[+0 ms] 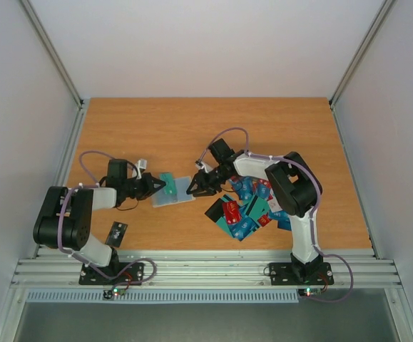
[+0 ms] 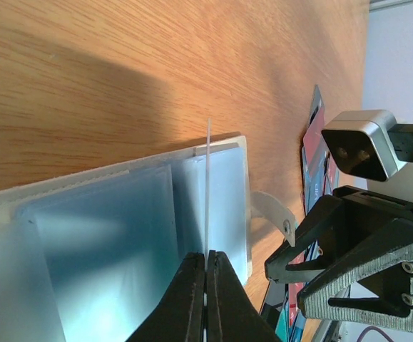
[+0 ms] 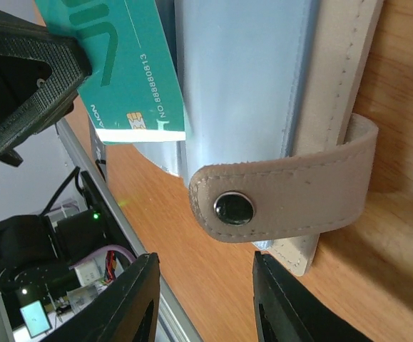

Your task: Put the credit cards into the card holder

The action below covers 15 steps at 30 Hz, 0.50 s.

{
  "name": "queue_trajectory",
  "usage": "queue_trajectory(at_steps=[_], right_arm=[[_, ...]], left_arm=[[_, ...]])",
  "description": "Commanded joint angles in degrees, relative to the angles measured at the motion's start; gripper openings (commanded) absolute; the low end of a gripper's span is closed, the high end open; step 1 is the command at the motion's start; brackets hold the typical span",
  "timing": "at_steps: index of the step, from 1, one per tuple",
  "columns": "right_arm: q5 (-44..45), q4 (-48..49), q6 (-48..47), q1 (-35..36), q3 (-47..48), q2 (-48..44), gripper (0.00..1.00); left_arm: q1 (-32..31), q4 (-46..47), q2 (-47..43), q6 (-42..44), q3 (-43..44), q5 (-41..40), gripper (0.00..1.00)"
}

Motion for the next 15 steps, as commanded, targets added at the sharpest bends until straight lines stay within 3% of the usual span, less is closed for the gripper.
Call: queue_trajectory(at_steps=[1, 15], right_arm=[[-0.42, -0.14, -1.49, 0.24, 1.18, 1.35, 0.37], [-0.16, 1.49, -0.47, 0.21, 0.26, 2.56, 0.37]], left_arm=[[-0.47, 3.89, 0.44, 0.48, -1.4, 0.28, 0.0], [-1.39, 2.8, 0.17, 1.1, -3.2, 0.32, 0.0]])
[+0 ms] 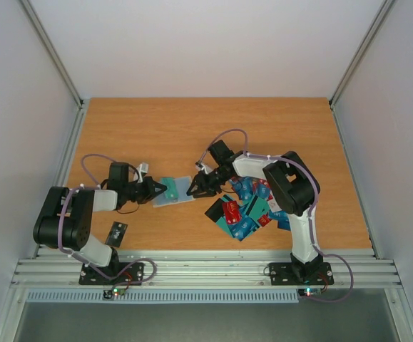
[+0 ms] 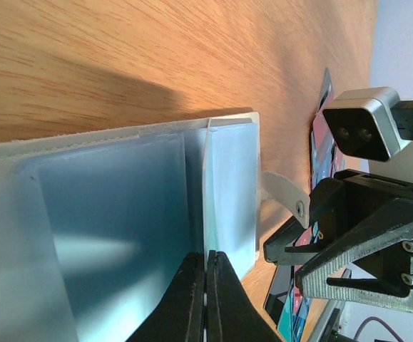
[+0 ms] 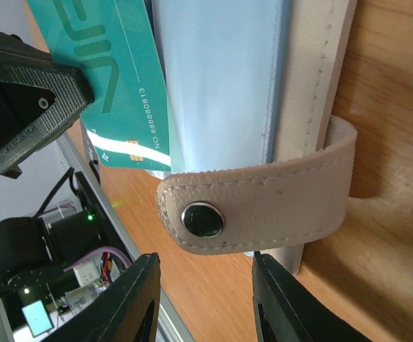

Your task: Put the credit cards into the card holder

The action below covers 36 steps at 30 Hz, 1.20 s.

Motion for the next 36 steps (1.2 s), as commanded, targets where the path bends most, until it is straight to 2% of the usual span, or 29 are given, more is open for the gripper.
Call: queue_trajectory(at_steps=[1, 11, 25, 36], right_arm=[[-0.15, 1.21, -0.29, 0.19, 0.25, 1.22, 0.37], [-0.34, 0.85, -0.7, -0.12, 0.27, 1.76, 0.36], [-0.15, 1.28, -0.44, -0.59, 0.42, 0.73, 0.36], [2.88, -0.72, 0.14, -1.22, 2.0, 0.45, 0.35]], left_arm=[[-0.64, 2.79, 0.4, 1.2, -1.23, 0.4, 0.0], [-2.13, 2.77, 2.64, 0.37, -1.11, 0.78, 0.0], [-2.87, -1.78, 5.07, 1.93, 2.38, 1.23, 0.0], [-3.47, -1.78, 8.69, 1.64, 5.16, 2.1, 0.0]])
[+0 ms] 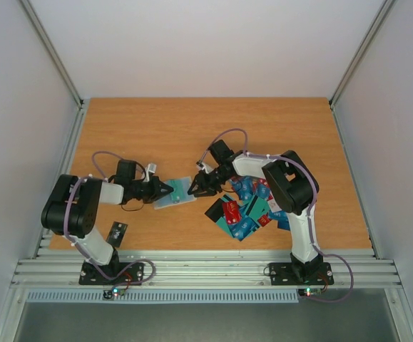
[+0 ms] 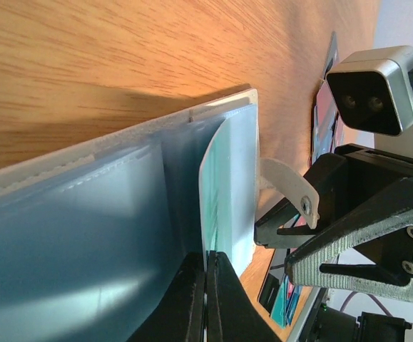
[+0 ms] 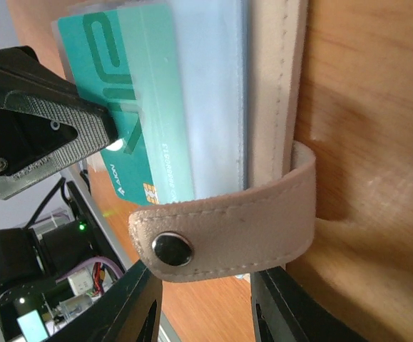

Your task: Put the credit cards into the card holder

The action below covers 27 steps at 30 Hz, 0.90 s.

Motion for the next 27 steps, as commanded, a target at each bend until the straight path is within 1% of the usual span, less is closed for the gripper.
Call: queue_trajectory(at_steps=[1, 27], right_arm=[[1.62, -0.39, 0.22, -0.55, 1.34, -0.44, 0.35], [1.39, -1.56, 0.02, -0.8, 2.59, 1.98, 0.34]], left_arm=[[-0.58, -0.74, 2.55, 1.44, 1.55, -0.95, 0.0], [-3.54, 1.2, 6.07, -0.03, 3.09, -1.04, 0.0]])
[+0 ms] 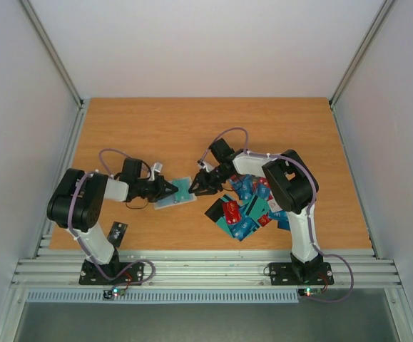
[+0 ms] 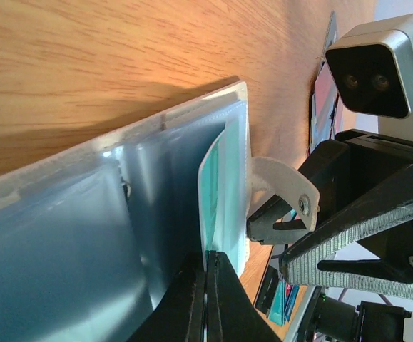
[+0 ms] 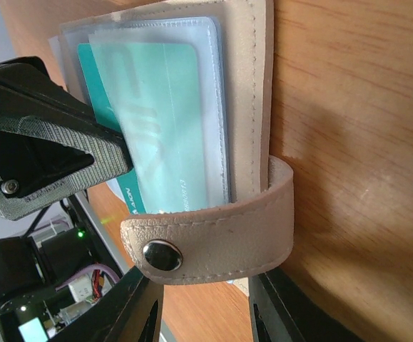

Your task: Put the credit cards into the card holder

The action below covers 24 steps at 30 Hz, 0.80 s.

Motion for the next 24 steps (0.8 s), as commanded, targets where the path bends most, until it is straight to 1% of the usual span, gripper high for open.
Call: queue_trajectory(at_steps=[1, 12, 18, 24], right_arm=[[0.36, -0.5, -0.24, -0.22, 1.42, 1.31, 0.34], [0.32, -0.04, 0.02, -0.22, 1.51, 1.42, 0.34], [0.23, -0.02, 0.03, -0.26, 1.68, 1.37, 0.34], [0.23, -0.35, -0.28, -0.51, 1.53, 0.97, 0.34]], left_arm=[[-1.09, -0.19, 1.99, 0.21, 0.78, -2.15, 0.0], [-1.96, 0.15, 3.1, -0.62, 1.74, -2.35, 0.0], [-2.18, 1.66, 3.5, -2.56, 1.3, -2.62, 0.0], [-2.2, 1.02, 2.64, -3.41, 0.78, -3.16, 0.06]])
